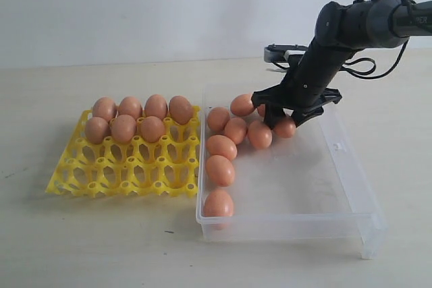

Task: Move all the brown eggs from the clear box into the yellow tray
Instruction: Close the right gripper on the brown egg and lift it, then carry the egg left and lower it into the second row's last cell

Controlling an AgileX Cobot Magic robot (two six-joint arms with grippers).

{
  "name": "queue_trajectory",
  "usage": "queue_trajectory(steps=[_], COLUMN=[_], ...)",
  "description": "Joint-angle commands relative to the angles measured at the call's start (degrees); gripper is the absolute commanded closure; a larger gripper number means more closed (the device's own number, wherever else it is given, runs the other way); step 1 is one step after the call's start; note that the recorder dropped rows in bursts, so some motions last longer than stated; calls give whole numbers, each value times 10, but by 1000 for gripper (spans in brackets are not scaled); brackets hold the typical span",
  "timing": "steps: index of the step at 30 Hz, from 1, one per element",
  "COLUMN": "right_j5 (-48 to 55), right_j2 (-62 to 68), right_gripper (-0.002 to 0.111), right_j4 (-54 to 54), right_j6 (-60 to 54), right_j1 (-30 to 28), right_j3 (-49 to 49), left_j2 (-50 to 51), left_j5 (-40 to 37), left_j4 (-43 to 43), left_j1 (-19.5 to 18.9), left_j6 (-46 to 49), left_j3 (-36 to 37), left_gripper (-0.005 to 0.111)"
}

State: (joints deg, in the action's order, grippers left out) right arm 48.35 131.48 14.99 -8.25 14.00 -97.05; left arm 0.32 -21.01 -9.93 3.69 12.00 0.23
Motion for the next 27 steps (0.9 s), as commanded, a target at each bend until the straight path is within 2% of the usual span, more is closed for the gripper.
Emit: queue_trajectory(steps=[1,3,4,8,14,20,23,27], right_j5=[-3,-1,-2,-50,-221,-521,-585,-641], right_j2=[12,12,10,-33,-190,-341,-353,-314], right_gripper=[76,103,107,108,108,108,108,108], right_j4=[5,5,5,8,26,26,23,18], right_j6=[-44,-69,-73,-73,-67,-67,-36,14], right_j1=[0,0,0,0,19,123,179,238], right_j3=[0,1,3,31,157,341,379,380], left_j2=[-3,-3,-3,-3,-3,-3,-3,-3], left_j5=[4,4,4,4,4,4,4,4], left_j4=[1,1,1,1,1,1,1,1], left_j1=[2,2,2,2,2,2,2,2], left_j6=[0,0,0,0,0,0,0,0], left_j3=[-2,-2,-2,-2,-2,-2,-2,-2], left_gripper=[107,107,107,107,107,107,107,107])
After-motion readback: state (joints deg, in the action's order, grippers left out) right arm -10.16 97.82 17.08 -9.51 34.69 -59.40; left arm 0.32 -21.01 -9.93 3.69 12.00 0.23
